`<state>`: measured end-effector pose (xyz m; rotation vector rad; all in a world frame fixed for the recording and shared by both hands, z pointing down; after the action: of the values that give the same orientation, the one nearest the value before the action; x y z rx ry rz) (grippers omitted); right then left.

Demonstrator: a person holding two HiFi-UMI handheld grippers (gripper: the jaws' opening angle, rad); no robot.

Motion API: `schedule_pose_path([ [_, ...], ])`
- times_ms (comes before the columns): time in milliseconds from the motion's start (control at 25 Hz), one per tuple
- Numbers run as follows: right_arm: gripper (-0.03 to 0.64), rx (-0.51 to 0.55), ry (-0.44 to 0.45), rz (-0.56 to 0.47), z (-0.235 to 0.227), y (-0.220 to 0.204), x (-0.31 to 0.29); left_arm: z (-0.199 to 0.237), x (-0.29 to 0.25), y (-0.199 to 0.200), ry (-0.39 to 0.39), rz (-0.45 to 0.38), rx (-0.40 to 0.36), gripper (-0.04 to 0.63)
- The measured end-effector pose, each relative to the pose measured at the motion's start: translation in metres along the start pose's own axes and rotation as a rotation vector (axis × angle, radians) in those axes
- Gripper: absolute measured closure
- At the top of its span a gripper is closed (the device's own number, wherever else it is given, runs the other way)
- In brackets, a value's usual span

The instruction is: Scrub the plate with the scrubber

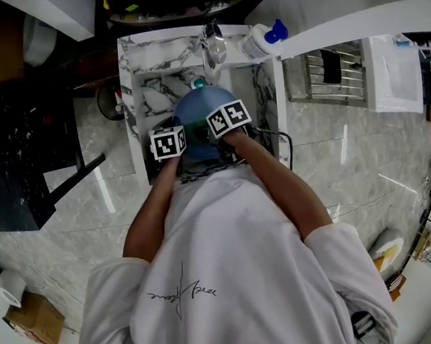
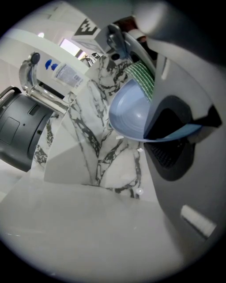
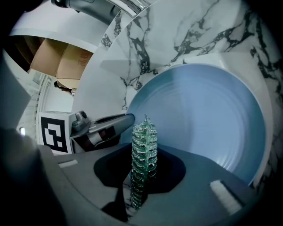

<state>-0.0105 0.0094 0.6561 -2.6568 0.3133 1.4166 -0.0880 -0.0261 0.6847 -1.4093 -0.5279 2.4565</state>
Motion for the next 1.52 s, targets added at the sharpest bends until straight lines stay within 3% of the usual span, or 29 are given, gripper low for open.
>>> schedule_pose_path([
  [1520,0.552,-0.015,-0.063,0.05,-0.036,-0.022,0.009,0.001,0.0,0.0,0.0,0.002,0.01,0.554],
])
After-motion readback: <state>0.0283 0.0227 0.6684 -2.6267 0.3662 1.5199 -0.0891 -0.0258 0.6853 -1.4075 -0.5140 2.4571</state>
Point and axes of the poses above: the fingertips, and each gripper's own axes: x backward along the fingers, z to its left, y out of its top, the point moved 1 cm from there along x, backward along the fingers, and after that the axes turned 8 degrees about -y, right-handed, at the moved point
